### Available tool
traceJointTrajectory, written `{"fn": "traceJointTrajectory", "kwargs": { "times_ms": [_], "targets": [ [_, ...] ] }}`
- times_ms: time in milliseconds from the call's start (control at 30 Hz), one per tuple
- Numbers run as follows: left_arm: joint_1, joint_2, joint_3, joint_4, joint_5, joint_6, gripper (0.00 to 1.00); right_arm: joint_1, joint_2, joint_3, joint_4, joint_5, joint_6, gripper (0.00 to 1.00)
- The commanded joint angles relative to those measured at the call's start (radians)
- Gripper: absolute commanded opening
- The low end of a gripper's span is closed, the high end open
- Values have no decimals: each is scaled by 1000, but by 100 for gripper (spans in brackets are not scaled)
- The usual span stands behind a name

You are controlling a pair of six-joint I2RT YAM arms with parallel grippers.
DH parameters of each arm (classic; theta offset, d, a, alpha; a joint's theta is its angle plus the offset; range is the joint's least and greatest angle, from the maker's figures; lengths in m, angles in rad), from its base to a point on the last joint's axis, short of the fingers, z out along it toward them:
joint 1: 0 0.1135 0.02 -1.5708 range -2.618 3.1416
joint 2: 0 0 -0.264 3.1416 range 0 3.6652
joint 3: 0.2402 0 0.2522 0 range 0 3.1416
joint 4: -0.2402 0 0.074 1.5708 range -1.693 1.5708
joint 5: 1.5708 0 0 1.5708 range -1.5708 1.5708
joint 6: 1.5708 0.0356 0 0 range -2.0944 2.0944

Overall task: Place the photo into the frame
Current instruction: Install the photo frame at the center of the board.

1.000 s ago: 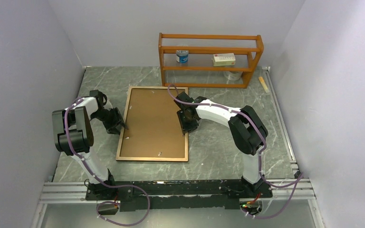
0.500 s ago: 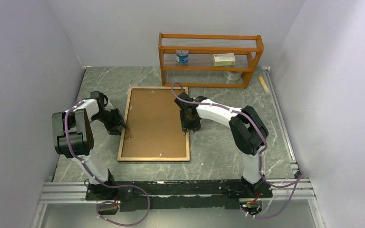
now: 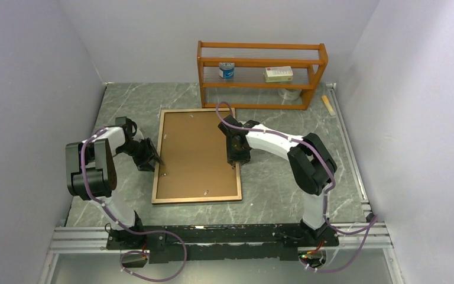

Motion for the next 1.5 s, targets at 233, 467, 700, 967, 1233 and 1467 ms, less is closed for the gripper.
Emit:
{"fn": "traceJointTrajectory", "kwargs": {
  "times_ms": [233, 467, 700, 967, 1233, 1467],
  "targets": [
    [-26, -59, -57, 20, 53, -54, 52, 24, 10, -14, -44, 17, 52, 34],
    [-31, -70, -72, 19, 44, -69, 52, 29, -15, -42, -40, 17, 72, 14],
    [-31, -112, -51, 1, -3, -86, 54, 27, -77, 0, -50, 61, 84, 33],
    [-30, -211, -36, 82, -55, -130, 69, -42, -43, 172, 13, 123, -20, 59],
    [-32, -204, -23, 216, -104, -160, 70, -80, 173, 482, -16, 265, -91, 69],
    [-31, -137, 11, 252, -90, -147, 69, -101, 310, 599, 34, 278, -90, 69]
  ]
}}
